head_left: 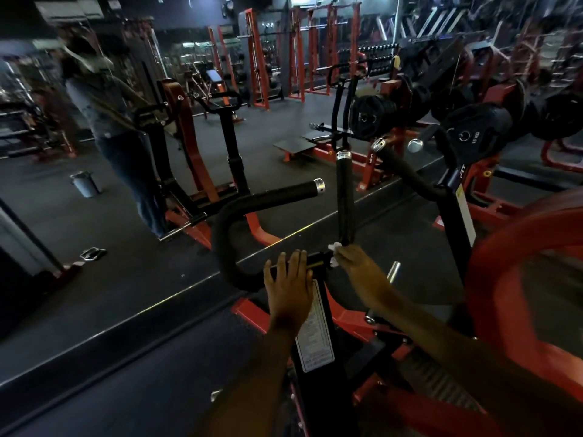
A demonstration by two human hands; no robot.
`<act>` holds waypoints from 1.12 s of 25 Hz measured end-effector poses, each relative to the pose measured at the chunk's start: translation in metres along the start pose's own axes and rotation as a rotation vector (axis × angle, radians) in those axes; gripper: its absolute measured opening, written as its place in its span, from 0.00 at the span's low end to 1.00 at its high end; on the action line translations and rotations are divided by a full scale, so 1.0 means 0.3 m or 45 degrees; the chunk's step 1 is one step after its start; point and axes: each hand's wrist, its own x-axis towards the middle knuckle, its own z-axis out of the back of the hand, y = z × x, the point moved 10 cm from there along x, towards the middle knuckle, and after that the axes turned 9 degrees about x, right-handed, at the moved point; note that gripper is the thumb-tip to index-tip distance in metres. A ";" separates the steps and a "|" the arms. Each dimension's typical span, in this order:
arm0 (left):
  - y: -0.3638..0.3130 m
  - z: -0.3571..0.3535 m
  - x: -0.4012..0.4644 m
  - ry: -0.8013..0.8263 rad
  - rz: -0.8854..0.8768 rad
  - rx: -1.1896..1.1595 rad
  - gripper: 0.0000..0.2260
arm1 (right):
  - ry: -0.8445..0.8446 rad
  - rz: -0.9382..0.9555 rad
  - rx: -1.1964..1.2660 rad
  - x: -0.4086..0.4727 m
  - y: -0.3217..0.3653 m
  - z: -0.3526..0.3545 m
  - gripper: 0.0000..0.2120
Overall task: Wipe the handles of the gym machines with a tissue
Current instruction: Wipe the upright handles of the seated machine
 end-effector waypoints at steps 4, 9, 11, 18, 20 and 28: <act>0.002 -0.003 -0.002 -0.076 -0.014 0.037 0.21 | -0.222 0.079 0.071 0.157 0.044 0.181 0.11; 0.007 -0.003 -0.012 -0.114 -0.012 0.019 0.21 | -0.194 -0.003 0.010 0.155 0.008 0.106 0.08; 0.011 -0.004 -0.006 -0.138 -0.005 0.004 0.21 | -0.089 0.020 -0.075 0.079 0.026 0.012 0.09; 0.016 -0.015 -0.013 -0.078 0.002 -0.026 0.21 | -0.129 -0.161 0.213 0.204 -0.047 0.094 0.14; 0.017 -0.015 -0.011 -0.065 0.007 -0.049 0.21 | 0.028 -0.105 0.000 0.138 -0.002 -0.028 0.13; 0.016 -0.020 -0.010 -0.053 0.008 -0.047 0.21 | -0.402 -0.007 0.393 -0.138 0.002 -0.067 0.12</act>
